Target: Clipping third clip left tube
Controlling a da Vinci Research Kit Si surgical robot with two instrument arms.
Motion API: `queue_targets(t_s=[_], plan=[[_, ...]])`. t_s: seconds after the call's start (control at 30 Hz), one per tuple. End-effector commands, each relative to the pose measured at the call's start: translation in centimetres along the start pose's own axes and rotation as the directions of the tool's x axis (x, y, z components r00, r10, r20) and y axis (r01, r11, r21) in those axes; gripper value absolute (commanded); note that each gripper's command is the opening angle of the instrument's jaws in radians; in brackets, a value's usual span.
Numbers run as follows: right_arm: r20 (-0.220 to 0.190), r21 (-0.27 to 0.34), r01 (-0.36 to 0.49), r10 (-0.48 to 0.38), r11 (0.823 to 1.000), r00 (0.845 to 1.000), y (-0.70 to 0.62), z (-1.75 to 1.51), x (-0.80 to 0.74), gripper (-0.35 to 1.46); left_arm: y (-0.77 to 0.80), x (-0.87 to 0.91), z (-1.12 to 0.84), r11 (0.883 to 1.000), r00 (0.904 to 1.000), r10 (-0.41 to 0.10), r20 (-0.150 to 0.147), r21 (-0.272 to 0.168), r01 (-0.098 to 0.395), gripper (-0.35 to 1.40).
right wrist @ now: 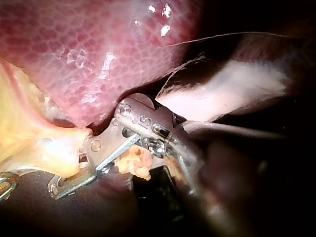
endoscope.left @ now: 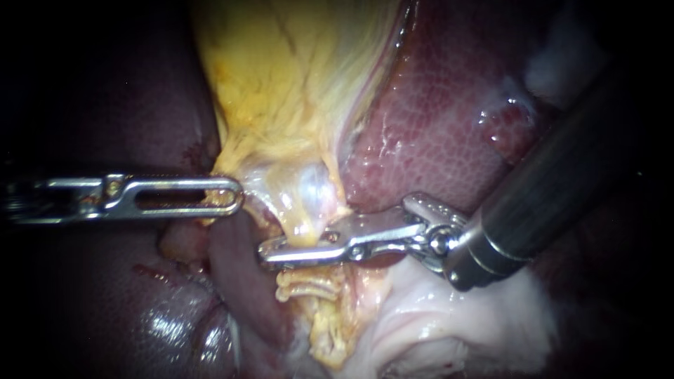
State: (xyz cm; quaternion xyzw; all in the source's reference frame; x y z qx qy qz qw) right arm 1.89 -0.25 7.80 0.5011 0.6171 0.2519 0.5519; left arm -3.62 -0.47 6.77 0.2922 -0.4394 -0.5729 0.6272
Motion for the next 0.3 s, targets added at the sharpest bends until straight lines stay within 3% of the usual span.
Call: queue_targets(t_s=[0.03,0.3], plan=[[0.000,-0.001,-0.002,0.002,1.000,1.000,0.01,0.00,0.00,-0.35,0.00,0.00,0.00,1.000,1.0000,0.000,0.000,0.000,0.000,-0.35],[-0.001,-0.003,-0.002,0.002,1.000,1.000,0.02,-0.01,-0.01,-0.35,0.00,0.00,0.00,1.000,1.0000,0.000,0.000,0.000,0.000,-0.35]])
